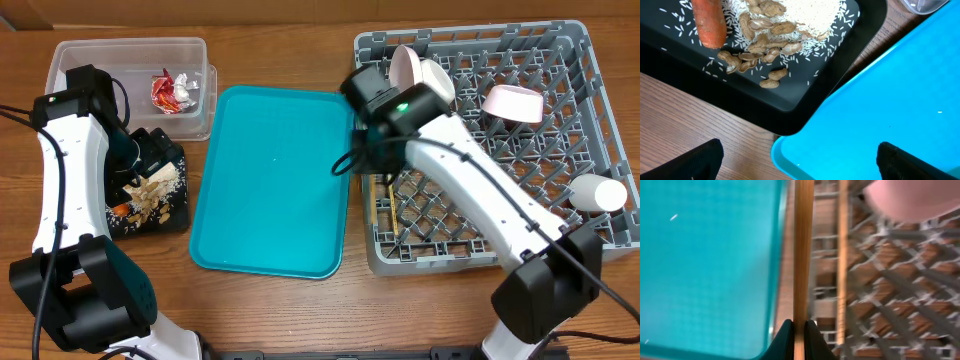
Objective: Sort waste into correct bins and load items into the dishwasher
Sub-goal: 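Carry the second chopstick into the rack and release it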
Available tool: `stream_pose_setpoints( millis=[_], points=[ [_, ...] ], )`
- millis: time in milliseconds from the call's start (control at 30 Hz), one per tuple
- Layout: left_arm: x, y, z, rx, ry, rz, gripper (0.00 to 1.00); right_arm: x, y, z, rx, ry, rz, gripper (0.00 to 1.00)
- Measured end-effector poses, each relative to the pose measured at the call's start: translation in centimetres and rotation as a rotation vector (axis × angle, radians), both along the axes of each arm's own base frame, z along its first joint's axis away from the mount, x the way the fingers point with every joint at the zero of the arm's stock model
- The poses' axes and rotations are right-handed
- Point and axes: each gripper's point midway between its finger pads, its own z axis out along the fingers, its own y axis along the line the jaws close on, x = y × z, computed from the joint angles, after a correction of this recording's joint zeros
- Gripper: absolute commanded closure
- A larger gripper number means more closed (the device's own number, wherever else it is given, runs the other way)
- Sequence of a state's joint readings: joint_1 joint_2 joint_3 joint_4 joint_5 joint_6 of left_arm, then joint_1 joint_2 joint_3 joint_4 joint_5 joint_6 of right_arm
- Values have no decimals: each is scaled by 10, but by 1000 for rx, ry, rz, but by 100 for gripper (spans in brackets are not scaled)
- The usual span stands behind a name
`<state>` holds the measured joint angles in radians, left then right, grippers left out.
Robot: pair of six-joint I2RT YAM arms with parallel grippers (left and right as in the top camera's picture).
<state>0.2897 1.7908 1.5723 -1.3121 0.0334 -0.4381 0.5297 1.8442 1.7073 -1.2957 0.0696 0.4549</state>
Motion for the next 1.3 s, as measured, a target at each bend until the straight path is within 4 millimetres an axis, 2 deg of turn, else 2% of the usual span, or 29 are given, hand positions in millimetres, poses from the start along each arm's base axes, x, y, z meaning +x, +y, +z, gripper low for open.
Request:
stream_pose_setpoints(
  millis=[167,333,467,633,800,900,933,1000,1033,1100,1167,1233,1267,1300],
  points=[
    [0,0,0,0,0,0,0,11,-27,-4,-29,4,24,94],
    [1,0,0,1,-2,0,0,4,-22,-18,-10,36,138,93],
    [1,0,0,1,-3,0,0,1,-19,-25,3,47,185,55],
    [1,0,0,1,-2,0,0,4,-17,-26,10,36,192,54],
    [-2,-1,0,-5,8,-1,0,6,-19,-25,6,28,140,46],
    [-1,-8,0,-20,4,-38,0,17,-17,-17,35,-28,78,23],
    [2,-12,0,-19,0,-65,0,26,-18,-2,78,-91,38,17],
    [9,-31,0,-17,-16,-157,0,37,-24,27,148,-183,9,16],
    [14,-42,0,-14,-28,-217,0,42,-29,47,198,-238,16,11],
    [20,-84,2,-21,-46,-420,0,44,-39,66,245,-284,35,2],
    [14,-118,6,-33,-29,-589,0,42,-50,68,264,-269,41,0],
    [3,-135,10,-50,5,-671,2,37,-61,62,263,-226,32,0],
    [-2,-139,11,-58,21,-696,3,29,-73,57,257,-178,5,0],
    [-19,-141,15,-76,86,-718,3,27,-78,56,257,-166,-5,0]
  ],
)
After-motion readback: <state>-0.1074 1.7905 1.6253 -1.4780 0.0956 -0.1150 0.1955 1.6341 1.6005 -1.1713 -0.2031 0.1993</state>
